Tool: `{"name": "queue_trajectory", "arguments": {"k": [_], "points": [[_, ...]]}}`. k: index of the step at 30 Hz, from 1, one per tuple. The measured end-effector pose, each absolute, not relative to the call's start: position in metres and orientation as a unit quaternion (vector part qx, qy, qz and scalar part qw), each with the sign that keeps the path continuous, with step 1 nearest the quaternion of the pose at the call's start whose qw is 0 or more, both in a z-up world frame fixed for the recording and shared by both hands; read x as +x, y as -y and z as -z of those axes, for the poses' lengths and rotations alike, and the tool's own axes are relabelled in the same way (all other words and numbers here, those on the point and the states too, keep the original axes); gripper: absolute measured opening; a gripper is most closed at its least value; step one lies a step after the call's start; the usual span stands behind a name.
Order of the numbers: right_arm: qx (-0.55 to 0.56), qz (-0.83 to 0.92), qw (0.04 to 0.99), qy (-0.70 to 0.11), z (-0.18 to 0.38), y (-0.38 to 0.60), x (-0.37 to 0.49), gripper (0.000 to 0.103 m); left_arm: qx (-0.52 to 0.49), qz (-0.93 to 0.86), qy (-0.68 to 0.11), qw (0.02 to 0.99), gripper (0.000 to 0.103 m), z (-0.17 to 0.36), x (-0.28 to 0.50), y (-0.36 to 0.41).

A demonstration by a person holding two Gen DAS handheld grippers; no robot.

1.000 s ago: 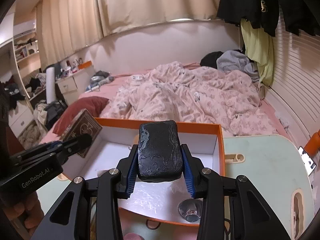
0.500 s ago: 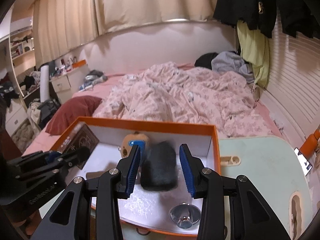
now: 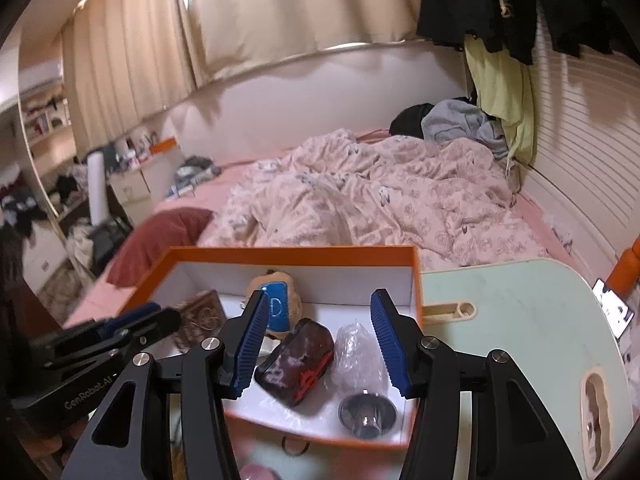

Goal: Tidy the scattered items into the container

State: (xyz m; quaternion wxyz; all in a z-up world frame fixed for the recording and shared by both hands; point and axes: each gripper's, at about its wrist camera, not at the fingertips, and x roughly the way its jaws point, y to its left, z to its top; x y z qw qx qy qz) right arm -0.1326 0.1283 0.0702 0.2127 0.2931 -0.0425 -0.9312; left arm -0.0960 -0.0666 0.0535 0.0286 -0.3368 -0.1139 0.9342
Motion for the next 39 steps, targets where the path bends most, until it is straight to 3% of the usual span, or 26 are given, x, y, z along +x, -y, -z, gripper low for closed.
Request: {"name": "queue_trajectory", "arguments": {"k": [11, 17, 20, 30, 39], "points": [[0.287, 0.922, 0.256, 0.043, -0.095, -0.166, -0.063, 0.052, -0.357, -0.928, 0.088, 0.06, 0.029, -0.064, -0.027, 0.048], [0.361, 0.884, 0.296, -0.001, -0.056, -0.156, -0.04, 0.052, -0.37, -0.917, 0.092, 0.118, 0.029, -0.045, 0.014, 0.021], [0.393, 0.87, 0.298, -0.005, -0.037, -0.15, -0.041, 0.048, -0.337, -0.934, 0.076, 0.096, 0.029, -0.042, 0.035, 0.006], [0.411, 0.855, 0.316, -0.025, -0.017, -0.133, -0.035, 0.048, -0.363, -0.92, 0.063, 0.135, 0.029, -0.022, 0.041, -0.017], [0.411, 0.859, 0.301, -0.045, -0.012, -0.119, -0.035, 0.048, -0.367, -0.92, 0.076, 0.113, 0.051, -0.018, 0.042, -0.007]]}}
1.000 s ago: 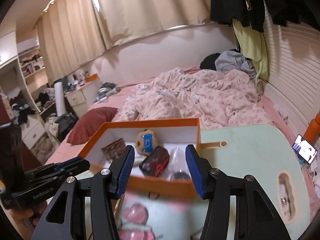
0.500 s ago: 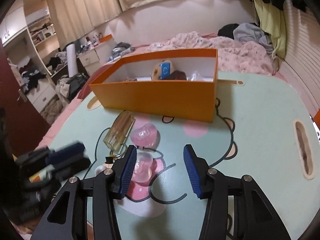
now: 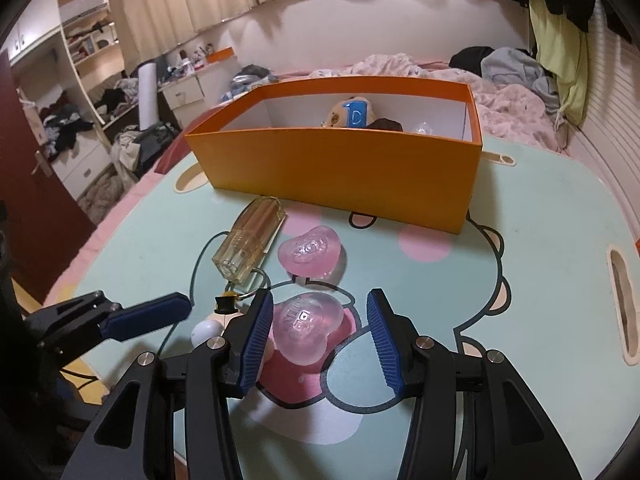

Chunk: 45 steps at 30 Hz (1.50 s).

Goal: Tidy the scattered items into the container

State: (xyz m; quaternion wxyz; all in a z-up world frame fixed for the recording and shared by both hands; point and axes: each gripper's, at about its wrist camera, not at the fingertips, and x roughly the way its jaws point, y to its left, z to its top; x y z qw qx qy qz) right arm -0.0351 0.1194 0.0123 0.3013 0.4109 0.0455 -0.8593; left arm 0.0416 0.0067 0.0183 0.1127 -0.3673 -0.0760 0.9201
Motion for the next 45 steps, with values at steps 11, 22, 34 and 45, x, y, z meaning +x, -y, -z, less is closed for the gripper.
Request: {"name": "queue_trajectory", "arguments": {"k": [11, 22, 34, 45], "points": [[0.405, 0.867, 0.286, -0.058, -0.012, -0.12, -0.031, 0.042, -0.356, -0.924, 0.094, 0.105, 0.052, -0.023, 0.047, 0.008], [0.381, 0.885, 0.243, -0.109, -0.008, -0.122, -0.023, 0.027, -0.358, -0.923, 0.087, 0.11, 0.052, -0.024, 0.045, 0.003], [0.373, 0.893, 0.244, -0.059, -0.009, -0.143, -0.025, 0.021, -0.369, -0.923, 0.037, 0.1, 0.052, -0.021, 0.031, -0.024], [0.37, 0.899, 0.233, -0.023, -0.019, -0.168, -0.03, 0.021, -0.375, -0.92, 0.0, 0.117, 0.053, -0.025, 0.013, -0.052]]}}
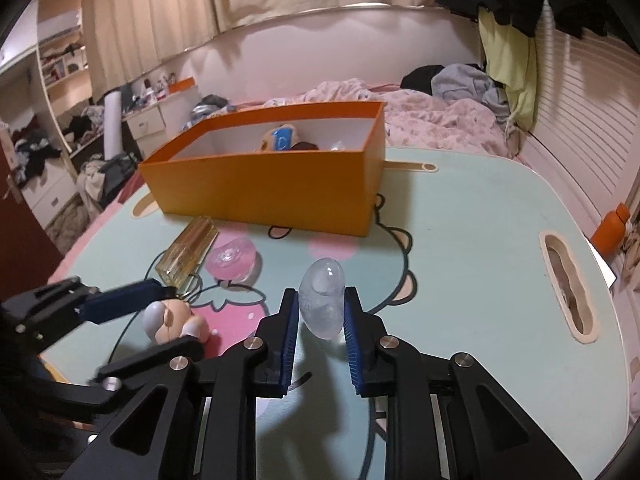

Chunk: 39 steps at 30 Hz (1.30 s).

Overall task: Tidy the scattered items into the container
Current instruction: 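Grasp the white-haired figure with the left gripper while the right grasps the clear bottle, then carry the figure into the box with the left gripper while the right drops the clear bottle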

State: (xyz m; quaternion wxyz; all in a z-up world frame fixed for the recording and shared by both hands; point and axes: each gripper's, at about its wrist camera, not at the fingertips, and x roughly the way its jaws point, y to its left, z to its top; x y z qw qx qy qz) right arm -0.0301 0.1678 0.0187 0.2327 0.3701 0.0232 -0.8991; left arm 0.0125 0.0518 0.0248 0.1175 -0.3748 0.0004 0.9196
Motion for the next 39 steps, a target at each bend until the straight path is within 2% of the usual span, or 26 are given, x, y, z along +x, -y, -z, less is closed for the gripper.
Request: {"name": "queue_trajectory", "arguments": {"k": [5, 7, 13, 21, 39], "points": [[0.376, 0.895, 0.24, -0.013, -0.016, -0.169, -0.031, 0.021, -0.399, -0.907, 0.009, 0.135, 0.052, -0.014, 0.004, -0.053], [0.377, 0.895, 0.24, -0.013, -0.015, -0.169, -0.031, 0.021, -0.395, -0.908, 0.016, 0.135, 0.041, -0.013, 0.003, -0.051], [0.375, 0.895, 0.241, -0.01, -0.016, -0.17, -0.031, 0.021, -0.385, -0.91, 0.044, 0.147, 0.041, -0.012, 0.007, -0.042], [0.366, 0.896, 0.25, -0.009, -0.024, -0.169, -0.029, 0.021, -0.33, -0.932, 0.052, 0.137, 0.041, -0.047, 0.018, -0.024], [0.293, 0.917, 0.27, -0.014, -0.088, -0.137, -0.068, 0.021, -0.243, -0.963, 0.078, 0.084, 0.041, -0.113, -0.032, 0.035]]}}
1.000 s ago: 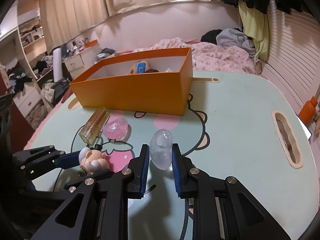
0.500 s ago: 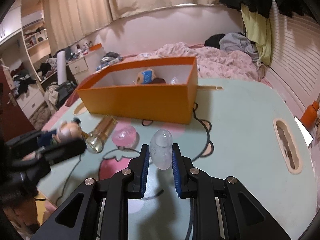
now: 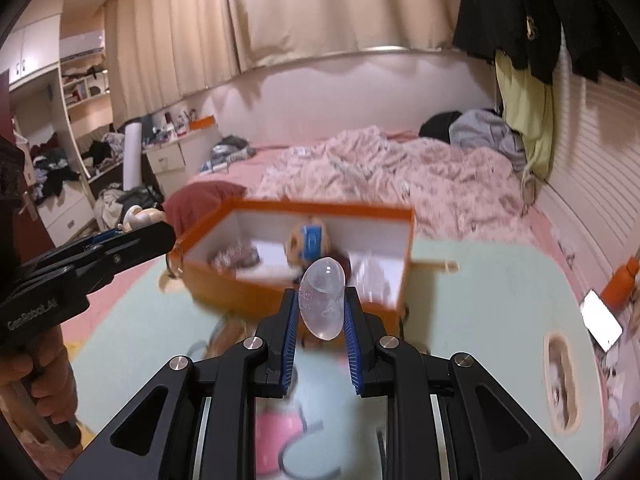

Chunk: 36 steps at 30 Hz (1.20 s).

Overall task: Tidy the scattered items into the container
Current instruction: 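Carry the figure into the box with the left gripper while the right drops the clear bottle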

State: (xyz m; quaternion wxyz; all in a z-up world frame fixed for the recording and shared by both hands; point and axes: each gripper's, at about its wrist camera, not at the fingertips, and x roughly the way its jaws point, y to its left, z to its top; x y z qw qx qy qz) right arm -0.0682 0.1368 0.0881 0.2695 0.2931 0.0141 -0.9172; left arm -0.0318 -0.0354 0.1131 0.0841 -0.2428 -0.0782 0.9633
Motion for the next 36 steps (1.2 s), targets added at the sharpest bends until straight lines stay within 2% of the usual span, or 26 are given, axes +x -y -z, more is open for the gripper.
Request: {"name": "queue_trajectory", "arguments": {"k": [6, 12, 18, 36], "points": [[0.258, 0.933, 0.252, -0.014, -0.109, -0.116, -0.109, 0.021, -0.223, -0.97, 0.084, 0.046, 0.041, -0.115, -0.077, 0.053], [0.285, 0.932, 0.223, -0.001, -0.081, -0.102, -0.153, 0.021, -0.26, -0.957, 0.121, 0.044, 0.041, -0.077, -0.12, 0.074], [0.297, 0.932, 0.206, -0.042, -0.057, -0.091, -0.154, 0.021, -0.27, -0.955, 0.109, 0.048, 0.041, -0.054, -0.111, 0.077], [0.307, 0.93, 0.199, -0.038, -0.048, -0.095, -0.162, 0.021, -0.285, -0.954, 0.08, 0.037, 0.041, -0.047, -0.113, 0.071]]}}
